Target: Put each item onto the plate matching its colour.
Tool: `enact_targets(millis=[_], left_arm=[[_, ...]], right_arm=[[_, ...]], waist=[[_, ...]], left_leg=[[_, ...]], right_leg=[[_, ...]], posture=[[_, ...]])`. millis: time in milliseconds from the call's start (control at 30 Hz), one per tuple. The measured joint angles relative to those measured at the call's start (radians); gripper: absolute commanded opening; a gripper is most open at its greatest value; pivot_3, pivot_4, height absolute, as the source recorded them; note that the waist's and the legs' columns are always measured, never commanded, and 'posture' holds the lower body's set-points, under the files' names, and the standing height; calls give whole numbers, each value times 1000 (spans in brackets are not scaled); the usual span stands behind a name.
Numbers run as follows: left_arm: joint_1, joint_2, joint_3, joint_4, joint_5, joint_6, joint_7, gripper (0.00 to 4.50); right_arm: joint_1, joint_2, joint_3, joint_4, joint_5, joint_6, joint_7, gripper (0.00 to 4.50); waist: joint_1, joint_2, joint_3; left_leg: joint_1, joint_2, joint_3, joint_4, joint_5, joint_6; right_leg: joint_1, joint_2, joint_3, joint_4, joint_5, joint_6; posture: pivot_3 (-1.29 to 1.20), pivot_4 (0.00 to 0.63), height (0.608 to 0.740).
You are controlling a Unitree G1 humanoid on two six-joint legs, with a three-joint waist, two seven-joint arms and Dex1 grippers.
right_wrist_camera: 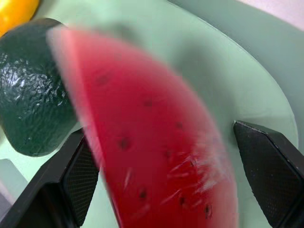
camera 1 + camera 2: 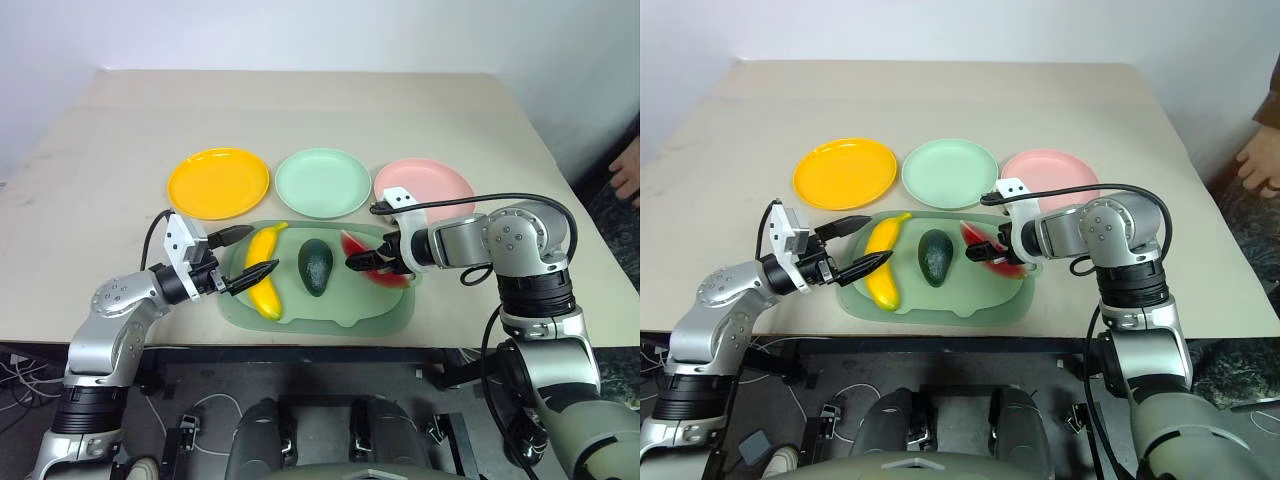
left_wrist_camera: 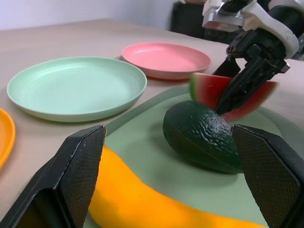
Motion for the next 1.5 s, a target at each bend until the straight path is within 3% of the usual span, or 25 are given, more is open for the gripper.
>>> enact_targets(millis=[133,267,300,700,900,1100,1233,1367,1500], left_arm=[[-3,-5,-1,5,2,-1,0,4500],[-5,-6,-1,5,2,-2,0,4500],[-5,-6,-1,5,2,-2,0,4500],[-18,-3,-1,22,3,-3,0,4500],[-22,2,2,23,2,-2,2,4500],[-24,3,3,22,3,-2,7,4500],[-15,4,5,17,3,-3,12,4500],[5,4,5,-4,3,-2,28,4500],[29,7,7,-21,3,-2,39,4500]], right_arm=[[-7,-29,59,-15,34,-8,-49,3743],[-7,-80,122,-50,54,-14,-59,2578],[-7,-89,135,-58,55,-15,-57,2477],[-20,-104,162,-102,42,3,28,2477],[-210,-135,77,52,-91,-93,111,2477],[-328,-152,237,451,-402,-466,298,2477],[-410,-64,250,792,-572,-753,351,2477],[-464,-1,236,1054,-682,-914,351,2477],[-472,28,207,1167,-741,-982,365,3752]], waist=[[1,0,0],[1,0,0],[1,0,0],[0,0,0],[1,1,0],[-4,1,0],[-20,1,1],[-25,1,1],[-26,2,1]], left_leg=[[0,0,0,0,0,0],[0,0,0,0,0,0],[0,0,0,0,0,0],[-1,0,0,0,0,0],[-2,0,1,-1,0,0],[-2,0,2,-1,0,0],[-3,0,3,-1,1,-1],[-3,0,4,-1,1,-1],[-3,0,3,-1,1,-1]], right_leg=[[0,0,0,0,0,0],[0,0,0,0,0,0],[0,0,0,0,0,0],[-1,0,0,-1,0,0],[-2,0,0,-1,0,0],[-3,0,1,-1,0,0],[-4,1,1,0,0,0],[-4,1,1,0,0,0],[-4,1,1,0,0,0]], posture=[[0,150,695],[0,150,695],[0,150,695],[0,150,695],[0,150,695],[0,150,695],[0,150,695],[0,150,695],[0,150,695]])
